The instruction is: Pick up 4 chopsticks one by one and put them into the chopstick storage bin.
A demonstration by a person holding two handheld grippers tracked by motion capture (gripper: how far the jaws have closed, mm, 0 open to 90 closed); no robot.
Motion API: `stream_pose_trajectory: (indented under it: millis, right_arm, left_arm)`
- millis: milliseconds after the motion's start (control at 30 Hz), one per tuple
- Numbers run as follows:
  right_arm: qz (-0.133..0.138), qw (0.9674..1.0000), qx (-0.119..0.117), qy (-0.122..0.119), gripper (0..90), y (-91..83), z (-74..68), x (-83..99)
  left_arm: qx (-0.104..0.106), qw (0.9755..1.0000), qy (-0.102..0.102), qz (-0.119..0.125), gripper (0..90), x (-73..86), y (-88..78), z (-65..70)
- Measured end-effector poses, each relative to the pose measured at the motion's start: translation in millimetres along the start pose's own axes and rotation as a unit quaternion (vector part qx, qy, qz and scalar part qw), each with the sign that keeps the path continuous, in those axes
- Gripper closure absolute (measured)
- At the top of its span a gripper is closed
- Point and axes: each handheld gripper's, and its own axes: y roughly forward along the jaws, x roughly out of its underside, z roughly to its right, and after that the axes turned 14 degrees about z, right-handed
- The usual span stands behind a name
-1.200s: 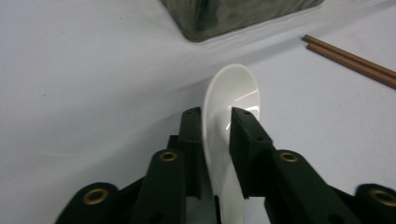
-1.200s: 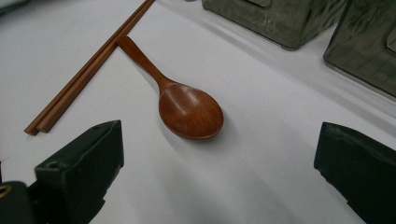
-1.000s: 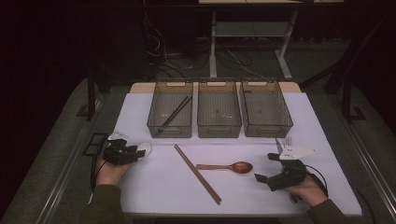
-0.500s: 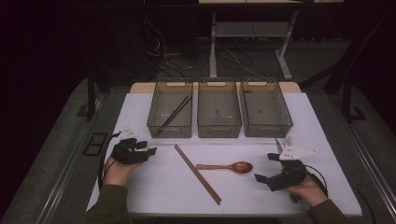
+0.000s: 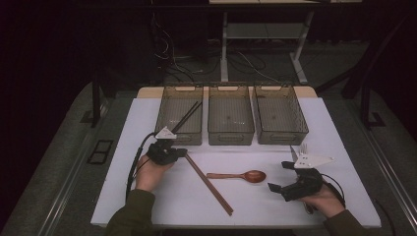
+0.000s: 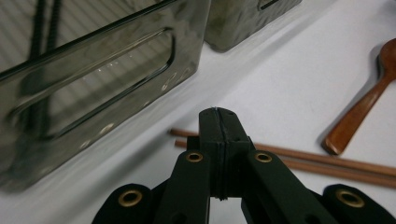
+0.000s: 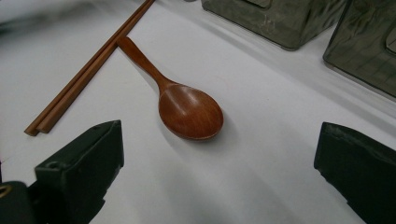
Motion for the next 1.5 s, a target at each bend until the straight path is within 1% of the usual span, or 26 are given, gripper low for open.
stream_pose_trajectory:
  millis: [100,167,233,367,433,467,667,1000,1200,1500]
  right_arm:
    - [-0.001,1.0000,0.000,0.000,1.4,0.2,-0.2,0.1]
    - [0.000,1.0000,-0.001,0.000,1.3,0.0,-0.5,0.0]
    - [0.000,1.0000,0.000,0.000,1.4,-0.2,-0.4,0.0]
    - [0.000,1.0000,-0.001,0.000,1.3,-0.1,-0.3,0.1]
    - [-0.001,1.0000,-0.001,0.000,1.3,0.2,-0.5,0.1]
    - [-0.001,1.0000,-0.001,0.000,1.3,0.2,-0.6,0.1]
    - [0.000,1.0000,0.000,0.000,1.4,-0.1,-0.3,0.0]
    - [0.000,1.0000,0.000,0.000,1.4,-0.1,-0.2,0.0]
    - [0.001,1.0000,0.000,0.000,1.3,-0.2,0.1,0.0]
    - [0.002,1.0000,0.000,0.001,1.3,-0.5,0.2,-0.1]
  left_arm:
    - [-0.004,0.9999,0.007,-0.010,88.7,-2.0,11.6,-0.1]
    - [-0.005,0.9998,0.006,-0.016,88.8,-2.5,19.1,-0.5]
    - [-0.009,0.9996,0.011,-0.024,88.7,-2.2,24.1,-0.7]
    - [-0.015,0.9991,0.018,-0.036,88.7,-0.2,29.6,-1.4]
    - [-0.016,0.9990,0.017,-0.038,88.7,1.0,31.0,-1.7]
    - [-0.018,0.9987,0.019,-0.042,88.7,1.6,31.5,-1.5]
    - [-0.023,0.9979,0.028,-0.054,88.7,2.3,29.4,-1.5]
    - [-0.028,0.9977,0.025,-0.057,88.8,6.6,20.0,-4.6]
    - [-0.031,0.9974,0.026,-0.060,88.8,8.7,14.8,-5.2]
    - [-0.030,0.9965,0.030,-0.072,88.8,9.8,9.2,-5.3]
